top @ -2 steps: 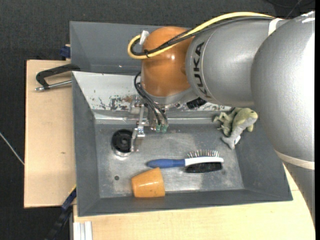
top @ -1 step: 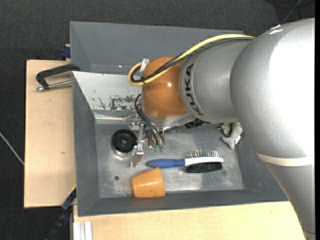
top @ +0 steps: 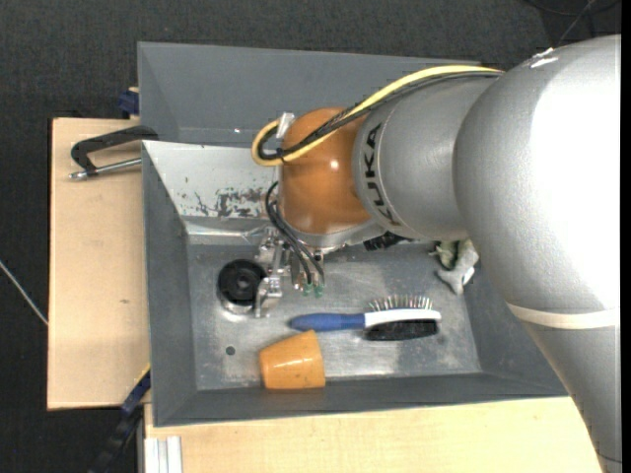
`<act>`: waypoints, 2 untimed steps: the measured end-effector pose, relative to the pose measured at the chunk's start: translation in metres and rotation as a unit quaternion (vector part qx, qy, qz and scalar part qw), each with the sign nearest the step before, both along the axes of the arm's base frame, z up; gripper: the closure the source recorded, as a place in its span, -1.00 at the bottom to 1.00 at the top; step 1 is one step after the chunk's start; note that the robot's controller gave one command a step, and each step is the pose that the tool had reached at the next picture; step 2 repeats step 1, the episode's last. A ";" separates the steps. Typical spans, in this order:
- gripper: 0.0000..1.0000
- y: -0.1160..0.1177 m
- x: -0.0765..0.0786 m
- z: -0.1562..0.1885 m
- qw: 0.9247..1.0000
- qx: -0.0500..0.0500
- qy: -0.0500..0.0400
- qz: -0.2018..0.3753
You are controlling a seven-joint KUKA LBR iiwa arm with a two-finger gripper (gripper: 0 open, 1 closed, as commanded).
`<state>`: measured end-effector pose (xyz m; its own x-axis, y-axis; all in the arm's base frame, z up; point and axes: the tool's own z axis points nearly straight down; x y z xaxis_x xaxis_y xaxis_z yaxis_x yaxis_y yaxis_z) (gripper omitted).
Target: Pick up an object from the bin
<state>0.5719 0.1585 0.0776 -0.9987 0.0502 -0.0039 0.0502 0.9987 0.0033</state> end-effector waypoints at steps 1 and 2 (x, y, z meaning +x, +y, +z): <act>1.00 0.001 -0.002 0.162 0.996 0.000 -0.006 0.092; 1.00 0.001 -0.002 0.162 0.996 0.000 -0.006 0.092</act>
Offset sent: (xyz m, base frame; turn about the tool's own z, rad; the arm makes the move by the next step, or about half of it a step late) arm -0.0045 -0.0007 0.1563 -0.1831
